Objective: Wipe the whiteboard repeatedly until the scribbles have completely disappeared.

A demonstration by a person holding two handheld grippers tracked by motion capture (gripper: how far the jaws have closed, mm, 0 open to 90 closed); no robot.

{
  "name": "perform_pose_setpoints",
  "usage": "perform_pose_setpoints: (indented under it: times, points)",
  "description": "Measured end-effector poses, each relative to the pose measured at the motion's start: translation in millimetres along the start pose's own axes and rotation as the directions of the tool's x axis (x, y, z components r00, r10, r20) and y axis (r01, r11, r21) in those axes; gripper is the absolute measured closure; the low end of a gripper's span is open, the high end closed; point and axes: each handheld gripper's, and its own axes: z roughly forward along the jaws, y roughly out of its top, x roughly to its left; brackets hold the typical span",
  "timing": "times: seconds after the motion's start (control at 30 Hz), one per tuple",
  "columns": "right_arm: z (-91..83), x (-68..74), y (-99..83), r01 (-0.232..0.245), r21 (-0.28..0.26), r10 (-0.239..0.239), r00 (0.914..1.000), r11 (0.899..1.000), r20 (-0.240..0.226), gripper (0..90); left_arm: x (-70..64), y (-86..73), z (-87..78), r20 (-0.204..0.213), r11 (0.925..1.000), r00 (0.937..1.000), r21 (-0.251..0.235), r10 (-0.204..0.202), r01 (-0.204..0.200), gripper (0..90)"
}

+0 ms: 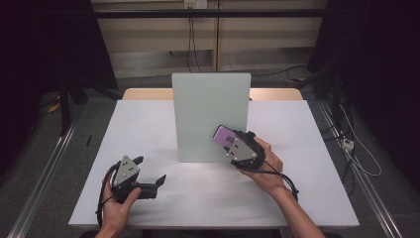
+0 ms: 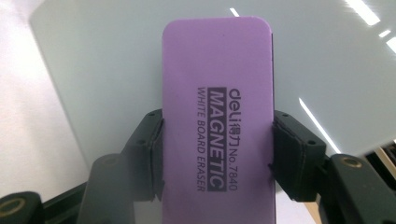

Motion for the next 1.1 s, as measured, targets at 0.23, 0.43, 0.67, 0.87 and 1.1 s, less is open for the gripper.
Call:
perform_pose_setpoints:
  times: [0.23,0.43,0.67,0.87,1.1]
  points:
    - [-1.5,-2.4,0.5,-0.021,0.002,0.021,0.9995,1.0,0.024,42.1,0.5,0.1,0.2,0.002,1.0,1.0,0.002,0.001,-0.001,3.7]
    - [1.1,3.6,1.0,-0.016,0.008,0.016,0.9999,1.0,-0.002,42.1,0.2,0.2,0.8,0.003,1.0,1.0,0.003,0.001,-0.001,3.7]
    - [5.9,13.9,3.0,-0.018,0.017,0.019,0.9987,1.0,-0.048,42.1,1.5,0.5,1.1,0.001,1.0,1.0,0.0,-0.002,0.002,3.8]
    - [6.9,14.9,3.1,-0.033,0.015,0.034,0.997,0.999,-0.07,42.1,2.4,0.1,0.4,-0.001,1.0,1.0,0.002,-0.001,0.001,3.7]
    - [4.1,11.0,0.5,-0.078,-0.007,0.076,0.9898,0.997,-0.12,42.1,3.8,-0.2,-0.9,-0.006,0.9999,0.9999,-0.001,-0.012,0.012,3.8]
